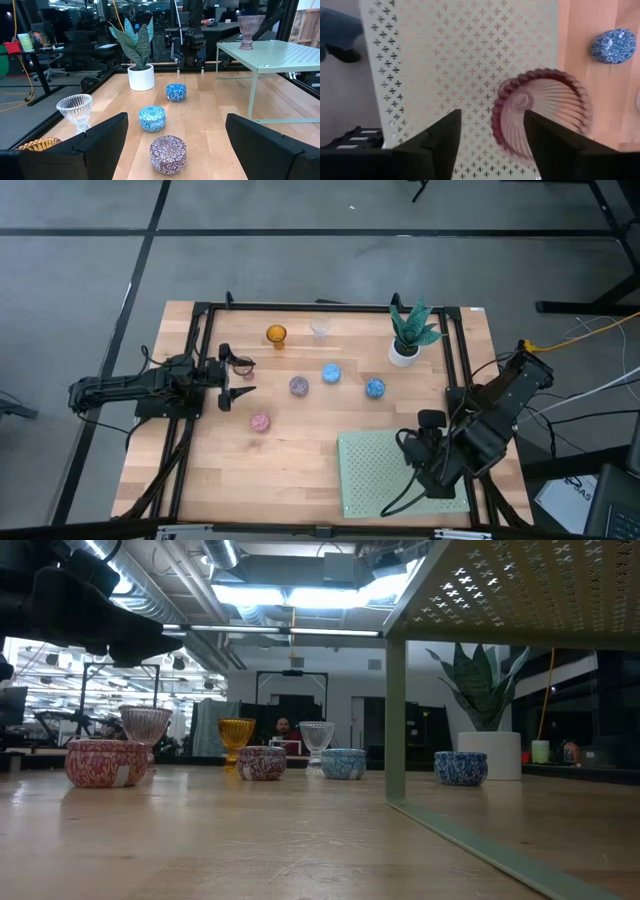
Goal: Pick & Place candle stick holders
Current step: Put the transparent glass candle holder on the shelf
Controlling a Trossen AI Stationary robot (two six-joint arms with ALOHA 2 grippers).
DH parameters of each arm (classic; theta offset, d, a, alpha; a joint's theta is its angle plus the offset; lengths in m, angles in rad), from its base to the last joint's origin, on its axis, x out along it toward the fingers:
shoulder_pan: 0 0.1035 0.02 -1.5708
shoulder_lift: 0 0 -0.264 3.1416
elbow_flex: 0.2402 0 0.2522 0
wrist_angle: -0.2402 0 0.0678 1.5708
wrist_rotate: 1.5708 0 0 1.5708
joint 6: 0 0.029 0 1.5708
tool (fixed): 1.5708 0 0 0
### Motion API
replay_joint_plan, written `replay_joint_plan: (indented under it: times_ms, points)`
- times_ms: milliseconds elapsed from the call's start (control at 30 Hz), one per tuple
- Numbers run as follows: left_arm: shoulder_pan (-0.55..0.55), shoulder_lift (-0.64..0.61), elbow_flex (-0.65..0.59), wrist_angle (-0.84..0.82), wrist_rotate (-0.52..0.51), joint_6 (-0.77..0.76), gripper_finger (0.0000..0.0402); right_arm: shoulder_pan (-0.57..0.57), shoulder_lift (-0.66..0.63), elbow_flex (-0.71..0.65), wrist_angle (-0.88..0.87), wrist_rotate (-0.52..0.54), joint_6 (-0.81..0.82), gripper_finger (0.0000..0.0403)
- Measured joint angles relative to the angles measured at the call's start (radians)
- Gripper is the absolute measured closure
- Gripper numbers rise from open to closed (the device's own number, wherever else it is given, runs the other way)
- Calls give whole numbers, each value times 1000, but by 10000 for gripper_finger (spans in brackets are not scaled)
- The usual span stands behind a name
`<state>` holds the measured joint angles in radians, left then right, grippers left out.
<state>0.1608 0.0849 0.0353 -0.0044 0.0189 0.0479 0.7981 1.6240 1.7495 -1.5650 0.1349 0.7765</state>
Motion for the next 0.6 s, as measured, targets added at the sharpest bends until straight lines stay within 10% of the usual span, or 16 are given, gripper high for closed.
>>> replay_joint_plan:
  times_ms: [600]
  points:
    - [0,0,0,0,0,0,68,-252,18,211,9,-30,-247,198]
